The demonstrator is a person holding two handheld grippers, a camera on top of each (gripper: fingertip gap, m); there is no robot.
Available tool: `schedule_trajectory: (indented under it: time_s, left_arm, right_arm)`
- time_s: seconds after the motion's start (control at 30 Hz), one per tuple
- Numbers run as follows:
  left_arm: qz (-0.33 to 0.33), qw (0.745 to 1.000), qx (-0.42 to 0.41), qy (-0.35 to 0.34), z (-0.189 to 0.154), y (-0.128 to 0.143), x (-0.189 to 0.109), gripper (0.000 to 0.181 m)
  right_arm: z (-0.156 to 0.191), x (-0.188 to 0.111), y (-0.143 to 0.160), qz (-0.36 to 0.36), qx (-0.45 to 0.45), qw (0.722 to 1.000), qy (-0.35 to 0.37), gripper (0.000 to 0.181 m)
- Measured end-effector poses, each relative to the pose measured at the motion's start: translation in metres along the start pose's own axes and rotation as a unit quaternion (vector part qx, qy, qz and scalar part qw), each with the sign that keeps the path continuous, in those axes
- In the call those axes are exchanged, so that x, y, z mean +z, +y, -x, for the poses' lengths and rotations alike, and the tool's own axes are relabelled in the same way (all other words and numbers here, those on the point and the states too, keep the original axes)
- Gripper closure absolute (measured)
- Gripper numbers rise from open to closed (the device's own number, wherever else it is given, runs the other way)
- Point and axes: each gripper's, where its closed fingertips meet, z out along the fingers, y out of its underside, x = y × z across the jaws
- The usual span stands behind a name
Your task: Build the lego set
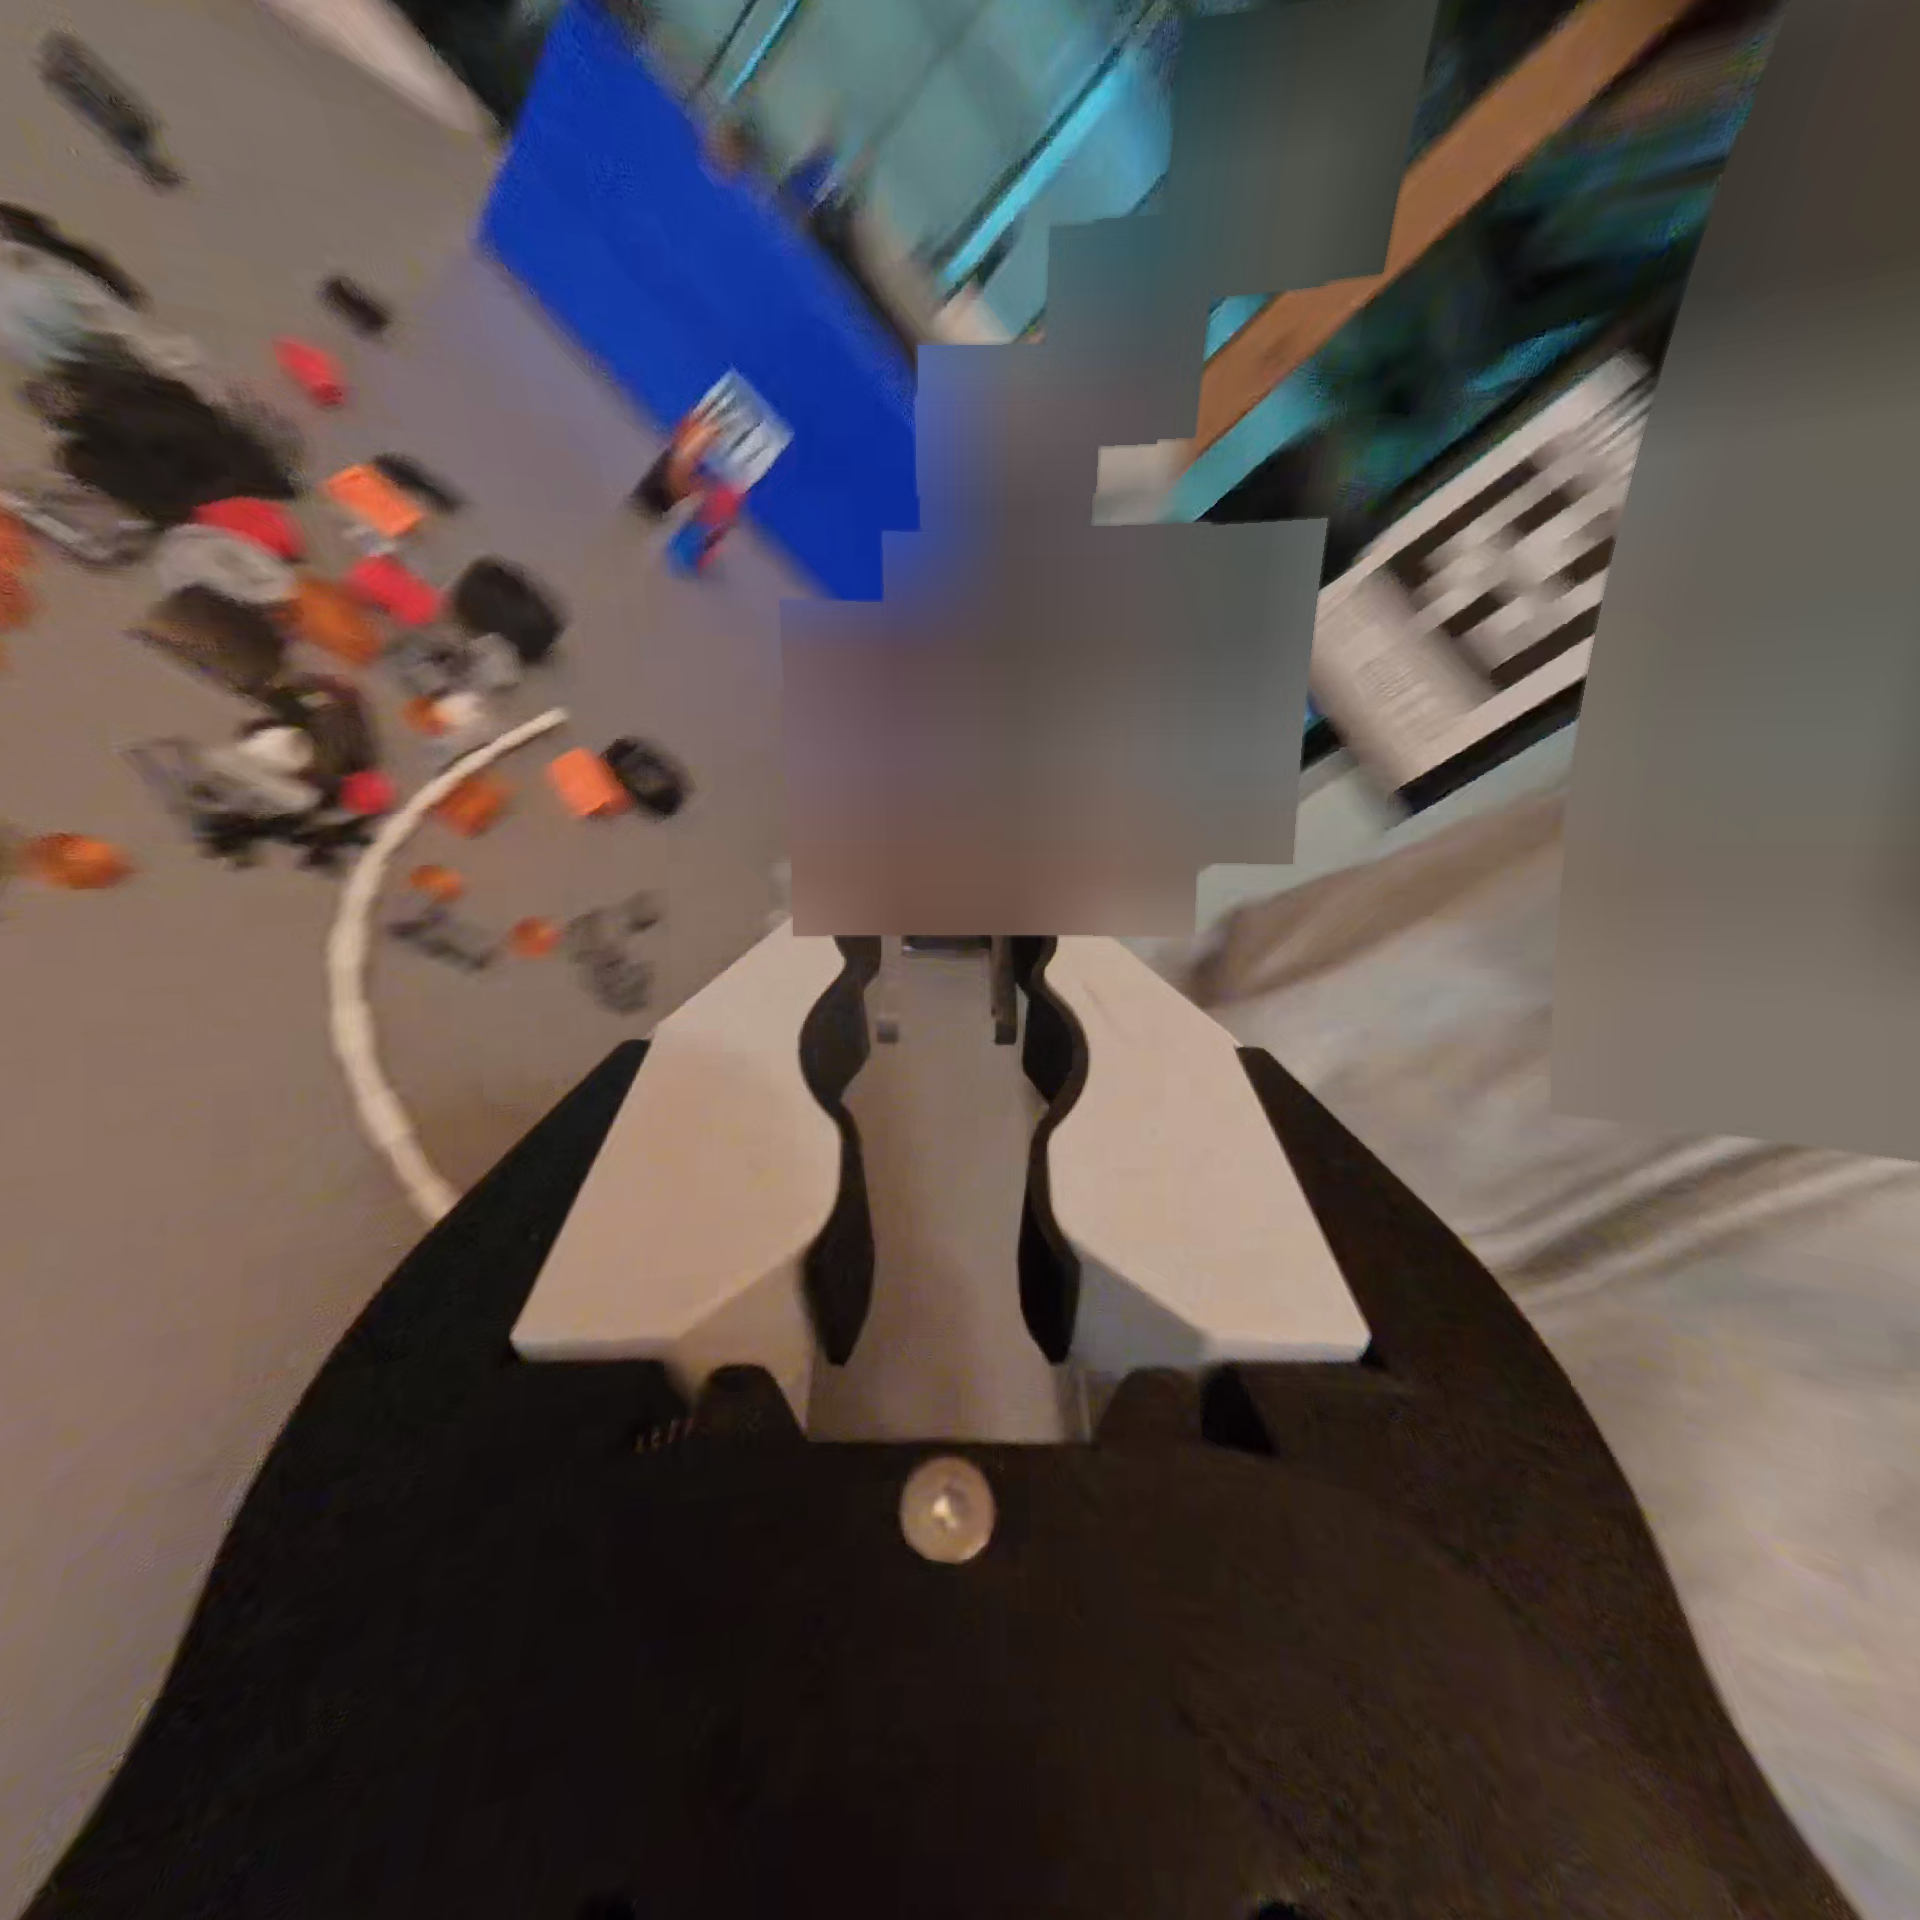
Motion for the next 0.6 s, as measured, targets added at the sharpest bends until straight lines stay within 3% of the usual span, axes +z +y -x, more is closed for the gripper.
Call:
schedule_trajectory:
  time_s: [0.03,0.17,0.3,0.43,0.6]
  left_arm:
    - [0.047,0.996,0.048,-0.065,0.012,0.012,0.003,0.159]
    - [0.145,0.969,0.137,-0.146,0.021,0.037,0.011,0.159]
    - [0.225,0.924,0.218,-0.221,0.037,0.055,0.011,0.159]
    - [0.263,0.902,0.250,-0.232,0.040,0.065,0.016,0.159]
    - [0.269,0.894,0.268,-0.239,0.041,0.066,0.019,0.158]
  right_arm:
    - [0.001,-0.003,0.001,0.003,-0.010,1.000,-0.001,0.156]
    - [-0.006,-0.009,-0.001,-0.004,0.024,1.000,0.011,0.159]
    - [-0.008,-0.005,0.025,0.091,0.115,0.989,0.008,0.149]
    - [0.022,-0.002,0.058,0.200,0.203,0.958,-0.038,0.146]
    - [0.038,0.002,0.066,0.222,0.244,0.944,-0.028,0.149]
